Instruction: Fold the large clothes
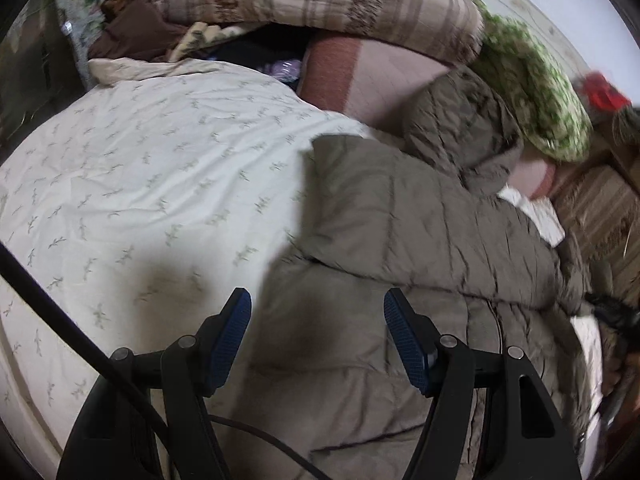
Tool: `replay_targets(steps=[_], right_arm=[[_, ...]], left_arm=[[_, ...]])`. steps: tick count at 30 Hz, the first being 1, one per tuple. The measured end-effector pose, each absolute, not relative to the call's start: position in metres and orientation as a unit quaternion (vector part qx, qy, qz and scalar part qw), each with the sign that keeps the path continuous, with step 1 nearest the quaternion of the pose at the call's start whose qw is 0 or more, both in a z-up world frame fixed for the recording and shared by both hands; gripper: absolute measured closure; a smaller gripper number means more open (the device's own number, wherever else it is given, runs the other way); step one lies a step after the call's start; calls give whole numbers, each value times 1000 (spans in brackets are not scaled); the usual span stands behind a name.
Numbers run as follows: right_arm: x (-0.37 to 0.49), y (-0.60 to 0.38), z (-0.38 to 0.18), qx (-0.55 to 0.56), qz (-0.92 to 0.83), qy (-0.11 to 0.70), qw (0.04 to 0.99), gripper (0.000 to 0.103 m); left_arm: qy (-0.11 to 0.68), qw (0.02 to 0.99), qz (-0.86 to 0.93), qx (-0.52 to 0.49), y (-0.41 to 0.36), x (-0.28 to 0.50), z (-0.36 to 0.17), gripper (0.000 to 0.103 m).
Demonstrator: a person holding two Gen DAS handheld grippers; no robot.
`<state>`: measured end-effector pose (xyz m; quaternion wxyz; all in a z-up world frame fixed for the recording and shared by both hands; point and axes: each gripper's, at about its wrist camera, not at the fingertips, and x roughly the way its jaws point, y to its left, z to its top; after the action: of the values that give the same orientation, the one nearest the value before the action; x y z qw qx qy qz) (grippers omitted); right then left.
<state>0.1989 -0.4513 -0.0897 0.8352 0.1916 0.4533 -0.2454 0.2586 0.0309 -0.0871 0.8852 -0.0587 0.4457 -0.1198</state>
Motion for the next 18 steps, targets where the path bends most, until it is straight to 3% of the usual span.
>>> replay_targets(steps=[10,18], right_arm=[[87,-648,-108,294,-417,404,759,40],[125,-726,-128,283,-435,403,754,40]], left_arm=[[453,880,-139,-12,-8,251,-106,35],[465,877,-121,11,-18,266,-118,35]])
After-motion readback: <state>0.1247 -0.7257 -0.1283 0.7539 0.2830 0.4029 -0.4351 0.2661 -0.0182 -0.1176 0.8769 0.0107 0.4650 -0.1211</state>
